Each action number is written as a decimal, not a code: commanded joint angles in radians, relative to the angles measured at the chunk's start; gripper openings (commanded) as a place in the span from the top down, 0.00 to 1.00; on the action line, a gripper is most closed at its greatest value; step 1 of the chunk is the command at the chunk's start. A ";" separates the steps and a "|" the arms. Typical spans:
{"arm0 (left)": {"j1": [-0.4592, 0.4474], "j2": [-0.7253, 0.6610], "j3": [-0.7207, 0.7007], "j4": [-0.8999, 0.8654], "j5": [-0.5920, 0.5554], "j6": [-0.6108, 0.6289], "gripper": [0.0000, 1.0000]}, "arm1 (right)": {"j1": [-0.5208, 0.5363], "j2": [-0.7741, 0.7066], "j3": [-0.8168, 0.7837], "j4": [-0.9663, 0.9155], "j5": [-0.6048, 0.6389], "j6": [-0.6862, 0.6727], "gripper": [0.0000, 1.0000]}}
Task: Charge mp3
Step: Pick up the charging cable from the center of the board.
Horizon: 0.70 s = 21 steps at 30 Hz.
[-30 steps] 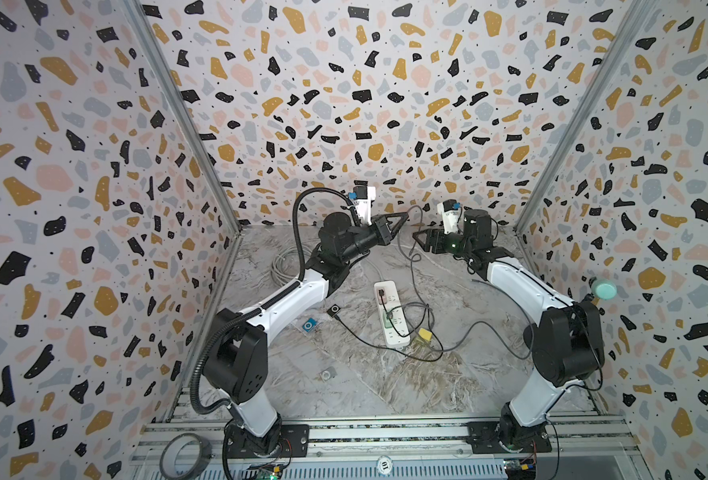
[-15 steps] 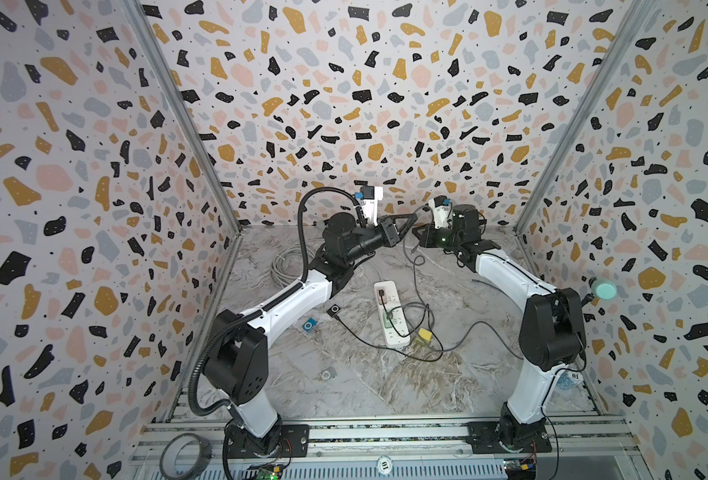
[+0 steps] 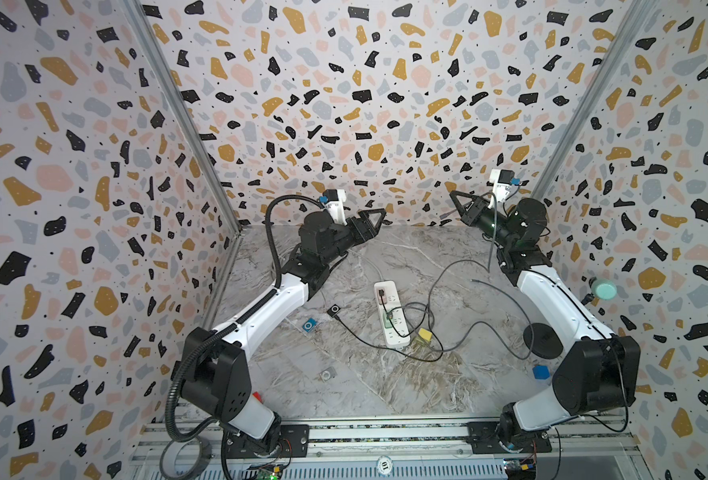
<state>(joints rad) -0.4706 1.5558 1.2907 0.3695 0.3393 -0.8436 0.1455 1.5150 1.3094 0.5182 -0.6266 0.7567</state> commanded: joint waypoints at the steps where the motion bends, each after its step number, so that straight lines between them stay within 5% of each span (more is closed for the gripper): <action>1: -0.038 0.018 0.042 0.139 0.076 -0.092 0.21 | 0.023 -0.034 -0.038 0.161 -0.065 0.064 1.00; 6: -0.131 0.094 0.082 0.328 0.109 -0.338 0.33 | 0.080 -0.032 -0.015 0.110 -0.058 -0.006 1.00; 13: -0.189 0.117 0.021 0.429 0.022 -0.612 0.35 | 0.118 -0.027 -0.049 0.179 -0.038 0.024 1.00; 21: -0.199 0.101 -0.006 0.416 -0.023 -0.739 0.37 | 0.142 -0.030 -0.058 0.204 -0.025 0.026 1.00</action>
<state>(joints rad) -0.6659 1.6825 1.3132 0.7040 0.3332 -1.4849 0.2806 1.5135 1.2526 0.6724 -0.6582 0.7780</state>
